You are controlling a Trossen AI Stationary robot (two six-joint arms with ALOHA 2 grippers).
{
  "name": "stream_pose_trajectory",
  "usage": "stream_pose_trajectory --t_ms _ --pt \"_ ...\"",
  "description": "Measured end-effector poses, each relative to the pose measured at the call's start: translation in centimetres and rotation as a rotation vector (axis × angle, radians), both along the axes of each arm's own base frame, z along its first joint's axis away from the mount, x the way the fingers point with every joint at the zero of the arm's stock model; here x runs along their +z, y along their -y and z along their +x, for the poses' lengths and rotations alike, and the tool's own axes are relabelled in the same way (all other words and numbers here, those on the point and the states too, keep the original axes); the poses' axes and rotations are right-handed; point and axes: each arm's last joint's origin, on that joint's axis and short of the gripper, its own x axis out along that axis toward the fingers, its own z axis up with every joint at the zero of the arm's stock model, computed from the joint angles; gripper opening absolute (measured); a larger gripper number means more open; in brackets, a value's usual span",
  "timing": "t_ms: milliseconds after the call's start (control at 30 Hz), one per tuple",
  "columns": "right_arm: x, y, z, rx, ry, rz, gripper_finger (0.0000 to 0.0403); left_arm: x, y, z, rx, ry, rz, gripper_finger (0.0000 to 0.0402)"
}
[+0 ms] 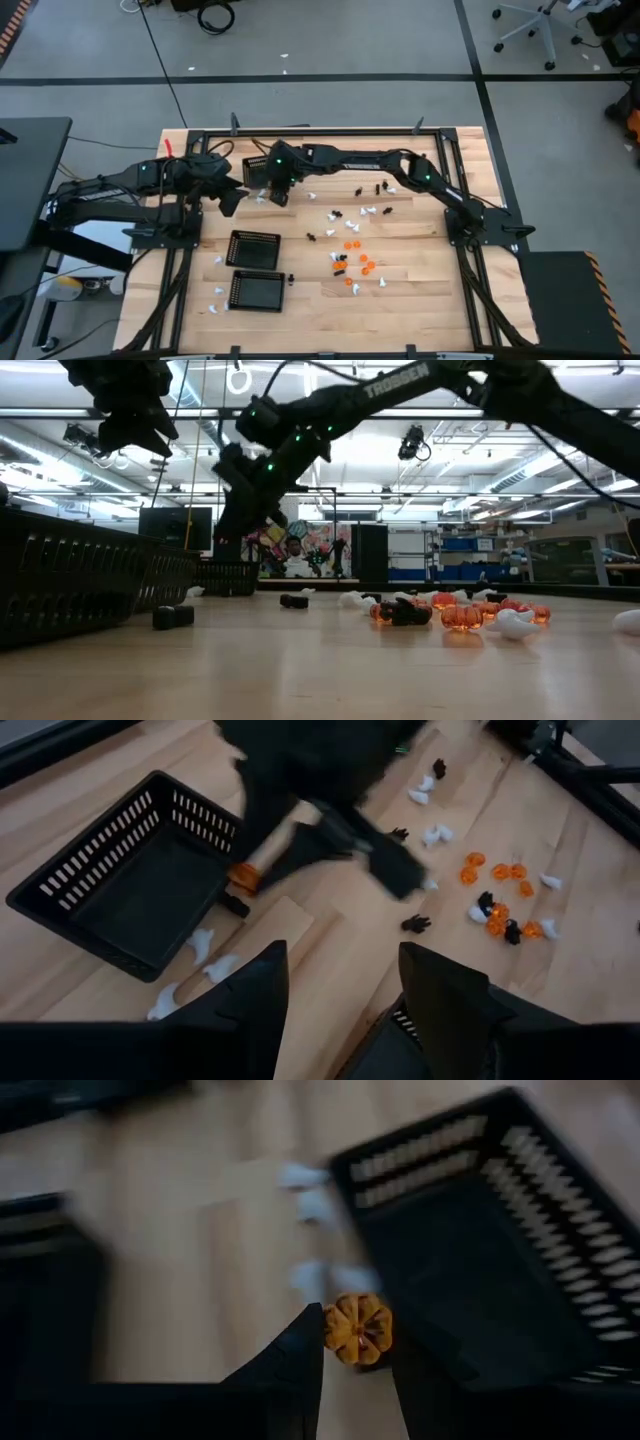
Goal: Sort Halloween decoration
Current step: Put the orange pumpkin toy into the top black bin
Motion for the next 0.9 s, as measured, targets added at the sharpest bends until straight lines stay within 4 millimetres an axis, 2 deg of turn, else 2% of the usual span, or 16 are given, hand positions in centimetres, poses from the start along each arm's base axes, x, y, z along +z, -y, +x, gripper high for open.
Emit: stream_pose_trajectory --t_ms 200,333,600,667,800,900 --pt "-0.1 2.8 -0.2 -0.091 0.015 -0.05 0.0103 0.2 0.0 -0.3 0.013 0.02 -0.012 0.0199" --pt "-0.4 4.1 -0.7 -0.084 0.002 -0.047 0.0103 0.2 0.0 -0.2 0.01 0.018 -0.009 0.0199" --pt "-0.2 4.7 -0.4 -0.078 0.069 -0.078 0.0103 0.3 0.0 -0.1 0.005 0.035 0.001 0.0199" --pt "-1.0 4.8 0.0 -0.071 0.079 -0.07 0.0103 0.3 0.0 -0.1 0.004 0.036 0.002 0.0199" --pt "-3.9 4.7 0.1 -0.067 0.0 -0.027 0.0103 0.3 0.0 -0.1 0.005 0.035 0.001 0.0199" --pt "-4.0 4.7 0.0 -0.096 -0.009 -0.029 0.0103 0.3 0.0 -0.1 0.01 0.035 -0.007 0.0199"
